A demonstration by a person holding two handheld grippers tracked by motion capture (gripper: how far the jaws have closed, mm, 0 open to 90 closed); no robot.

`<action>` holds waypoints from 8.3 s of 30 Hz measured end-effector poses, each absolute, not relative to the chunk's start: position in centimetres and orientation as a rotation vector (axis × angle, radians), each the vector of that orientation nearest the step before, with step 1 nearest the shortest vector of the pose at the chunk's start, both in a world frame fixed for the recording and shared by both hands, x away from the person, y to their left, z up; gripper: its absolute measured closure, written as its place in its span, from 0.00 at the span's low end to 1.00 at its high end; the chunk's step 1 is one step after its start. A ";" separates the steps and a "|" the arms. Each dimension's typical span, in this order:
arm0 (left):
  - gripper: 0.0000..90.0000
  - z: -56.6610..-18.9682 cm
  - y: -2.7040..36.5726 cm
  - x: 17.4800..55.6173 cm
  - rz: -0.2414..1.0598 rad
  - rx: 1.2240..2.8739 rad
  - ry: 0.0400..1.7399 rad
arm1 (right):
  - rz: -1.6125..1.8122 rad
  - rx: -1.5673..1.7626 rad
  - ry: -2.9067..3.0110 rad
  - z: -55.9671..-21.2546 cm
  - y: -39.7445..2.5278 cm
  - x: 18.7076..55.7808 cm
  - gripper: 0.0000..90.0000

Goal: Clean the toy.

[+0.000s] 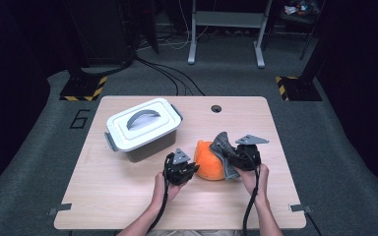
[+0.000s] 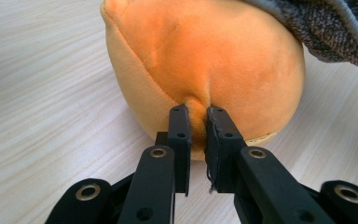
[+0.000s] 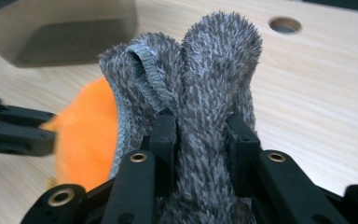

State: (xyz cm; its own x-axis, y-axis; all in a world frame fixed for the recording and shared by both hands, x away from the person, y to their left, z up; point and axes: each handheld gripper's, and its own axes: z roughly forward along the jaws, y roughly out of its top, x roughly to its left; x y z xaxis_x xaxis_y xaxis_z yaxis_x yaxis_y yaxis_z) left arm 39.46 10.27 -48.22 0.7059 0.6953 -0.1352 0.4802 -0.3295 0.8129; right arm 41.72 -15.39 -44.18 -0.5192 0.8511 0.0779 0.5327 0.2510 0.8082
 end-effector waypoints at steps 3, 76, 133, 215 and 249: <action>0.90 -48.2 10.3 39.5 0.299 1.997 0.894 | 1.180 1.320 2.137 -45.1 -16.8 41.7 0.76; 0.88 -47.8 9.4 40.6 0.274 2.001 0.889 | 1.113 1.106 2.200 -43.0 -10.6 41.5 0.77; 0.88 -48.1 9.6 40.8 0.267 2.000 0.898 | 1.155 1.113 2.214 -43.1 -10.6 41.1 0.77; 0.87 -48.2 9.6 41.8 0.134 1.971 0.895 | 1.164 1.099 2.180 -43.1 -11.0 40.6 0.78; 0.86 -48.4 9.9 42.0 0.116 1.940 0.923 | 1.139 1.420 2.040 -46.7 -18.8 42.1 0.78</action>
State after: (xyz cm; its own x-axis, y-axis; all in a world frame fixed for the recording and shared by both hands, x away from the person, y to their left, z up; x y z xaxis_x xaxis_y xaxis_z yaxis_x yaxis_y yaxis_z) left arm 41.96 9.88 -48.41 0.7103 0.6443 -0.2836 0.5541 -0.2633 0.7897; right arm 42.06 -18.77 -46.67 -0.4007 0.9084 0.1193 0.5784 0.1499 0.8019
